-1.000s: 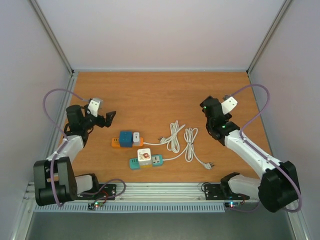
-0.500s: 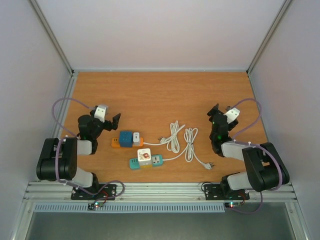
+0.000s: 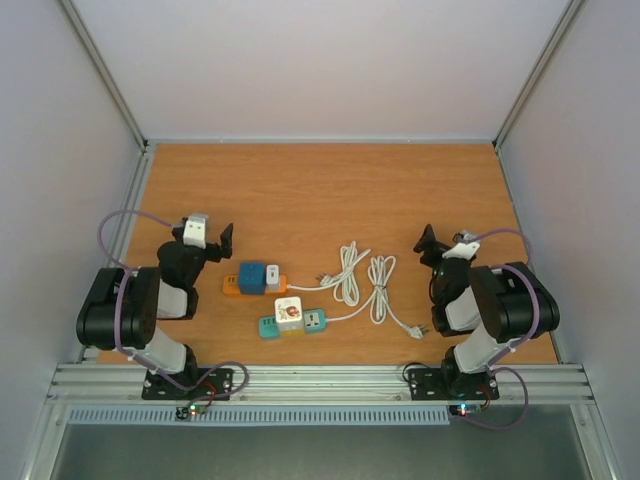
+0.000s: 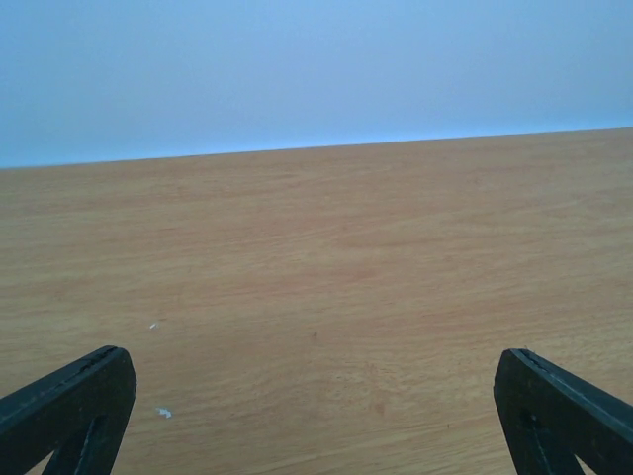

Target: Insert the plug

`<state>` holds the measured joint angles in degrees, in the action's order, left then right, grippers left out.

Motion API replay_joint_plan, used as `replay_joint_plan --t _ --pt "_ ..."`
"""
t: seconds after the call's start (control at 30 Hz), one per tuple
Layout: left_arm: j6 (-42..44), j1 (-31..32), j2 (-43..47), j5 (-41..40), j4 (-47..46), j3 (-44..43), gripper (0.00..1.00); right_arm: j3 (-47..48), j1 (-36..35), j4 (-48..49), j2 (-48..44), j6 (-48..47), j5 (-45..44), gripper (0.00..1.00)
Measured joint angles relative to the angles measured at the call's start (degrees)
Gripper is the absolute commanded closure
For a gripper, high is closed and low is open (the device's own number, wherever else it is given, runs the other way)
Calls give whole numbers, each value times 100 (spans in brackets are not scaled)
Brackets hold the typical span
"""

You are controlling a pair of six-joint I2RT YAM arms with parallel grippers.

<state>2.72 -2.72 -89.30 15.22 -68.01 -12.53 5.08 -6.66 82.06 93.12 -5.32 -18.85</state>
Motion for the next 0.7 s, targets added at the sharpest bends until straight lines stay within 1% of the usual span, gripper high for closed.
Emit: replay_joint_plan --t 0.07,0.13,0.2,0.43,0.7 --pt "0 20 7 -48 0 -4 0 157 83 -203 -39 15 304 1" --pt "-9 20 4 -83 -46 -7 0 595 306 -350 -63 83 673 1" --pt "-24 20 4 -109 -52 -9 0 824 463 -369 -105 142 881 2" --pt "-74 20 4 -155 -87 -9 0 841 560 -470 -166 229 1231 2" --pt "-81 20 4 -160 -87 -9 0 841 560 -516 -166 249 1311 2"
